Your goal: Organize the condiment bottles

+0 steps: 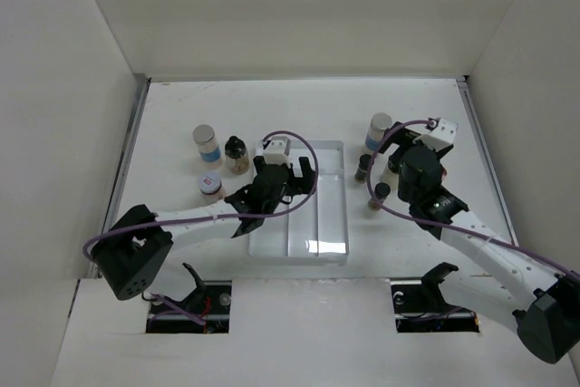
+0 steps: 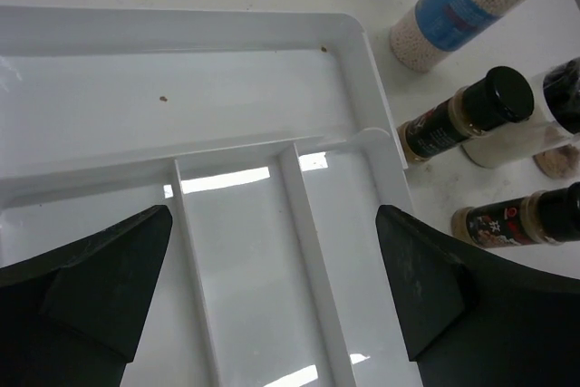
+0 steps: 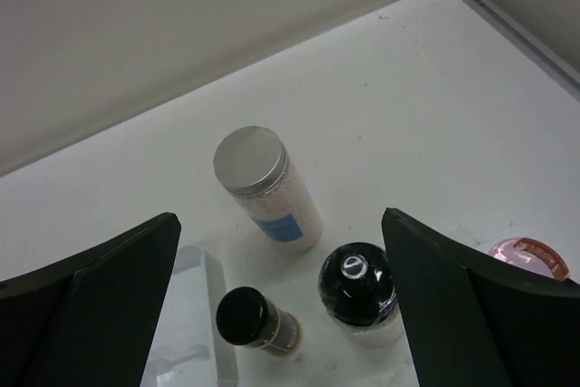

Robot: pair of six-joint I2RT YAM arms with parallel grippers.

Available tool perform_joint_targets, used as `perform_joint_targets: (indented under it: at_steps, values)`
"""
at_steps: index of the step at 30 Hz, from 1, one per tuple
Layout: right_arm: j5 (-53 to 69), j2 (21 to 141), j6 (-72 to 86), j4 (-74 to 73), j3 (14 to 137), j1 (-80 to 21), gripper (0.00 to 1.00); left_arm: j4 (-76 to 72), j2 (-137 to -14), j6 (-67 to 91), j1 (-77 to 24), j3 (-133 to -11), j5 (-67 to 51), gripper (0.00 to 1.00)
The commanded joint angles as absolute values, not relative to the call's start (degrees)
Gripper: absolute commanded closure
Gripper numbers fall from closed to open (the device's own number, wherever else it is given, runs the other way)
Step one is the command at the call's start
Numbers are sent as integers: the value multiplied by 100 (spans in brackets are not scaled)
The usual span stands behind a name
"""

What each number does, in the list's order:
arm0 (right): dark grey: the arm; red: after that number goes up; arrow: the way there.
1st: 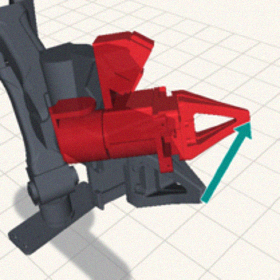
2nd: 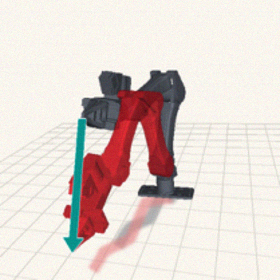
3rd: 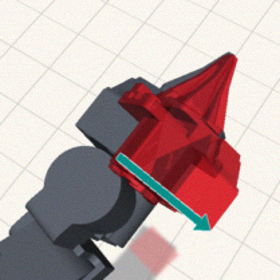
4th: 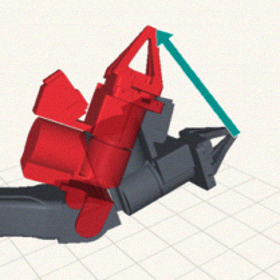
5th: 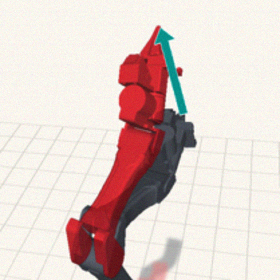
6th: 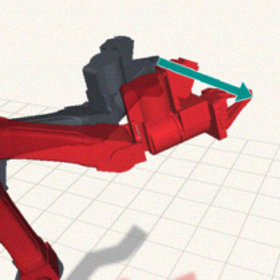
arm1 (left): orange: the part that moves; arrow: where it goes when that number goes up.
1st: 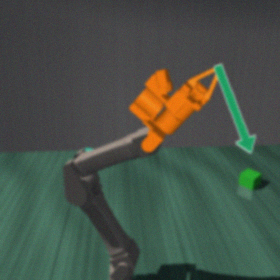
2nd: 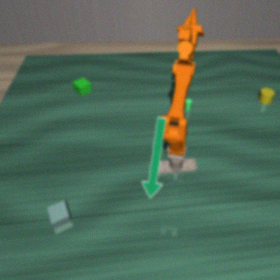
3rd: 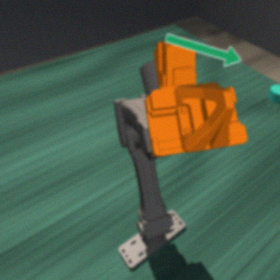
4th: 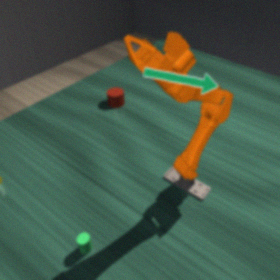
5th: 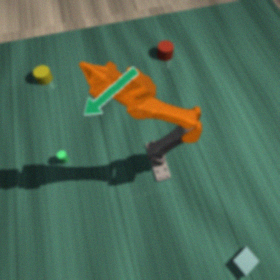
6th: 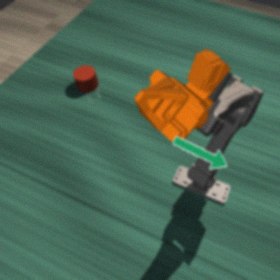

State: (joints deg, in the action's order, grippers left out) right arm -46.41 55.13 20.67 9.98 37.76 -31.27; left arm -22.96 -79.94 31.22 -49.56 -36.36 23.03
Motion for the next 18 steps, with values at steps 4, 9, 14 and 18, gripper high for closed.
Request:
perform_joint_targets:
  at_steps: [4, 9, 14, 18]
  values:
    - [-3702, 5616, 2100, 1538, 3709, -3300, 0, -2303, -7560, 3032, -4856, -3771, 2733, 0]
    - [-3288, 5678, 2311, 1871, 3613, -3528, 0, -2268, -7093, 2804, -4645, -3753, 3049, 0]
    - [-2786, 5581, 2382, 2004, 3525, -3827, 57, -1768, -6672, 2663, -4470, -3928, 3611, 0]
    - [-2567, 5537, 2408, 2056, 3463, -4213, 85, -1013, -6136, 2689, -4267, -3938, 3902, 5]
